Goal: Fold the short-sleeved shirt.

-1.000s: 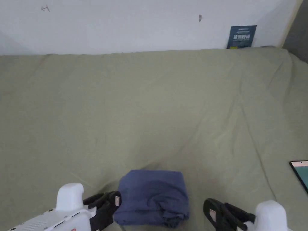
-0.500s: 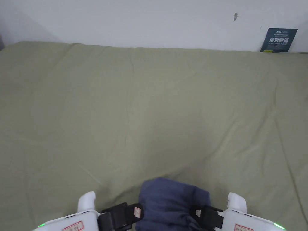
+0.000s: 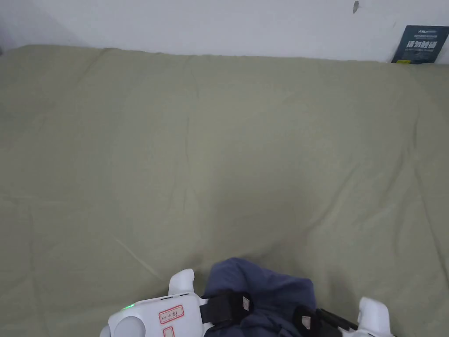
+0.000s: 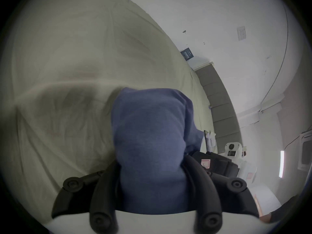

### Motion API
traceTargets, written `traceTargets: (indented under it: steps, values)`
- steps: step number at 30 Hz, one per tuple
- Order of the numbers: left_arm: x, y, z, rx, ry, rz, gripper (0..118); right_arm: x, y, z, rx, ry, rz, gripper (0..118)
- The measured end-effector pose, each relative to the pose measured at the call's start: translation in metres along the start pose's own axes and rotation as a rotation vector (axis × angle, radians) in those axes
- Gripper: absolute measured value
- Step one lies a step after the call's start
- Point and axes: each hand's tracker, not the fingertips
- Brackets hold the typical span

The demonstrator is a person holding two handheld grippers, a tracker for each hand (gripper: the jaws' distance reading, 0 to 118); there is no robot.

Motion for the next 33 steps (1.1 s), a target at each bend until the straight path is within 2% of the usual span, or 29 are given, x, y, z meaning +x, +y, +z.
traceTargets:
  steps: [3, 7, 11, 14, 16, 19, 21, 22, 24, 25, 26, 28, 29, 31, 33]
  values:
    - [0.003, 0.005, 0.026, 0.023, 0.005, -0.040, 37, -0.010, -0.008, 0.022, 0.006, -0.005, 0.015, 0]
    - [-0.014, 0.035, 0.105, 0.113, 0.072, -0.067, 37, -0.017, -0.025, 0.047, 0.010, -0.029, 0.020, 0]
    - [-0.059, 0.079, 0.199, 0.166, 0.242, -0.125, 37, -0.027, -0.041, 0.063, 0.002, -0.062, 0.006, 0]
    - [-0.100, 0.110, 0.259, 0.169, 0.306, -0.096, 37, -0.034, -0.050, 0.068, 0.006, -0.080, 0.002, 0]
    - [-0.127, 0.125, 0.293, 0.168, 0.418, -0.125, 37, -0.039, -0.055, 0.070, 0.012, -0.091, -0.002, 0]
    - [-0.169, 0.143, 0.330, 0.198, 0.479, -0.029, 37, -0.046, -0.059, 0.070, 0.017, -0.109, -0.002, 0]
    - [-0.193, 0.147, 0.338, 0.193, 0.435, 0.025, 37, -0.049, -0.059, 0.071, 0.021, -0.107, -0.001, 0]
    - [-0.198, 0.145, 0.338, 0.190, 0.389, 0.031, 40, -0.050, -0.059, 0.071, 0.022, -0.106, -0.001, 0]
    - [-0.182, 0.136, 0.332, 0.191, 0.418, 0.014, 90, -0.054, -0.058, 0.069, 0.021, -0.110, 0.005, 0]
    - [-0.175, 0.131, 0.335, 0.215, 0.466, -0.022, 107, -0.056, -0.057, 0.069, 0.019, -0.112, 0.009, 0]
    - [-0.171, 0.127, 0.347, 0.249, 0.427, -0.036, 111, -0.058, -0.057, 0.069, 0.020, -0.109, 0.013, 0]
    - [-0.171, 0.128, 0.372, 0.297, 0.322, -0.032, 111, -0.062, -0.055, 0.069, 0.023, -0.101, 0.019, 0]
    - [-0.169, 0.128, 0.389, 0.311, 0.321, -0.031, 111, -0.063, -0.054, 0.069, 0.024, -0.097, 0.026, 0]
    - [-0.164, 0.125, 0.430, 0.374, 0.432, -0.074, 111, -0.066, -0.053, 0.068, 0.025, -0.088, 0.037, 0]
    - [-0.157, 0.116, 0.464, 0.435, 0.541, -0.048, 111, -0.071, -0.053, 0.067, 0.026, -0.076, 0.047, 0]
